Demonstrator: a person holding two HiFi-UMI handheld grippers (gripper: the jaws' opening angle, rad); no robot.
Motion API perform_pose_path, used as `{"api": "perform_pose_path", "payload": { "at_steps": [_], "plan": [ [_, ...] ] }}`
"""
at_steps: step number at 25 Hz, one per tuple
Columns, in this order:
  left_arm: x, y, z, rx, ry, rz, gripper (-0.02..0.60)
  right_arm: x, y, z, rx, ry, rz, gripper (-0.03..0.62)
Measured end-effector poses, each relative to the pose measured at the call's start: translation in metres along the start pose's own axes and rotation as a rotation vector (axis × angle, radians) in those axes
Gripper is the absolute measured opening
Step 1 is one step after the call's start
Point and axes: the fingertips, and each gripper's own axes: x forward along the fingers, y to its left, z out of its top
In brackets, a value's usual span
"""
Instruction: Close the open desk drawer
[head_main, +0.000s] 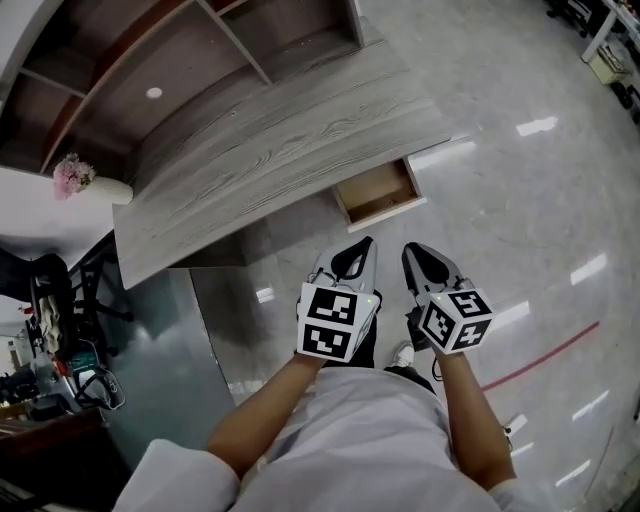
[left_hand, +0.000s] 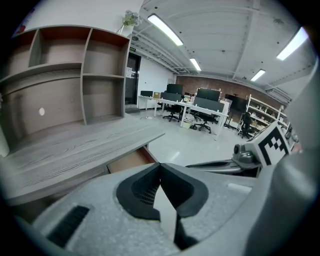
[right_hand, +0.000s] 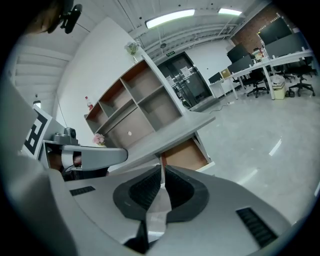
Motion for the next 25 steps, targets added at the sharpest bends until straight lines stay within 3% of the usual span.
{"api": "perform_pose_path", "payload": {
  "at_steps": [20, 22, 25],
  "plan": [
    [0.06, 0.045, -0.023, -0.014, 0.078, -0.015, 0.003, 0.082, -0.056, -0.052, 0.304, -0.014, -0.054, 0.003],
    [0.063, 0.051, -0.027, -0.019, 0.089, -0.016, 0.003, 0.09, -0.059, -0.059, 0.346, -0.013, -0.048, 0.021],
    [0.068, 0.057, -0.033, -0.021, 0.104, -0.02, 0.003, 0.099, -0.064, -0.066, 0.407, -0.018, -0.036, 0.096]
  ]
}}
